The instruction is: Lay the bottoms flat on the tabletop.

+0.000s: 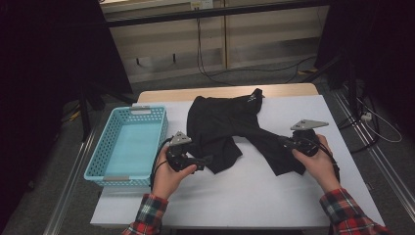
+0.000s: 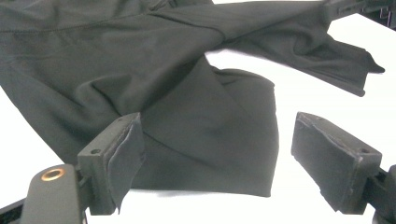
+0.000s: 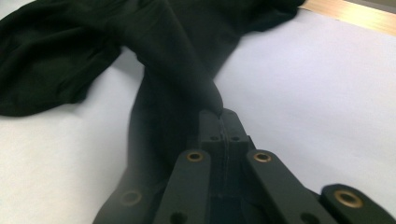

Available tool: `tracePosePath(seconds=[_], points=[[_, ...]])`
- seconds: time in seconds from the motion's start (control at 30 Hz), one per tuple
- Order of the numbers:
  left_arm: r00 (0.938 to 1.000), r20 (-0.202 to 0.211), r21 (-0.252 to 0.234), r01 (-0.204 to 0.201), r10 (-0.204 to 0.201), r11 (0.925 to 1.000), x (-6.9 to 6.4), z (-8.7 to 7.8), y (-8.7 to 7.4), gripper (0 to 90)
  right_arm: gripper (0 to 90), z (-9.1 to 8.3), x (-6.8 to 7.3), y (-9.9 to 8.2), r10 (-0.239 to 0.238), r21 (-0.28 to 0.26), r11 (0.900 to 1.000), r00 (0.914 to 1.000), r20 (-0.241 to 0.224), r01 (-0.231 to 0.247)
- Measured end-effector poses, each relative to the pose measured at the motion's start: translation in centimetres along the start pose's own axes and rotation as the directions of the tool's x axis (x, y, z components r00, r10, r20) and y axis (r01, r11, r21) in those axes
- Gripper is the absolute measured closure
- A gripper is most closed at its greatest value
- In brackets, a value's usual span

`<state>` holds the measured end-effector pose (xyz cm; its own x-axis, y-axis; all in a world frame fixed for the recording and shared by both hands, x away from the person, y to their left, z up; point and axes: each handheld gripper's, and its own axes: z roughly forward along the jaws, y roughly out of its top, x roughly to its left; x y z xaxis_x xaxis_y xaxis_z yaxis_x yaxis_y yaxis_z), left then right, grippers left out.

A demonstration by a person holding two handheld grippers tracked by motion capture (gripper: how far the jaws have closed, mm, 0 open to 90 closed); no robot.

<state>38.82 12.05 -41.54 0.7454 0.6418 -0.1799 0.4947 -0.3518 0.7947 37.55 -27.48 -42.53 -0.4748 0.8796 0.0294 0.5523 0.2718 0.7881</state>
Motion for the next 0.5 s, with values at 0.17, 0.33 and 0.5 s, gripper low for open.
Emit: tracePosePath(seconds=[0.17,0.33,0.5], points=[[1.0,0.0,-0.002,-0.002,0.002,1.0,0.0,-0.1,-0.1,17.6,90.0,0.2,-0.9,-0.5,0.012,0.019,0.9997,0.9992,0.038,-0.013],[1.0,0.002,0.0,-0.001,0.001,1.0,-0.1,-0.1,-0.1,17.6,90.0,0.4,-1.3,-0.6,0.005,0.021,0.9997,0.9976,0.069,-0.007],[0.9999,0.003,0.008,-0.01,0.01,0.9999,-0.2,0.0,-0.1,17.6,89.5,0.6,-1.2,-0.8,-0.009,0.03,0.9995,0.9977,0.068,0.007]])
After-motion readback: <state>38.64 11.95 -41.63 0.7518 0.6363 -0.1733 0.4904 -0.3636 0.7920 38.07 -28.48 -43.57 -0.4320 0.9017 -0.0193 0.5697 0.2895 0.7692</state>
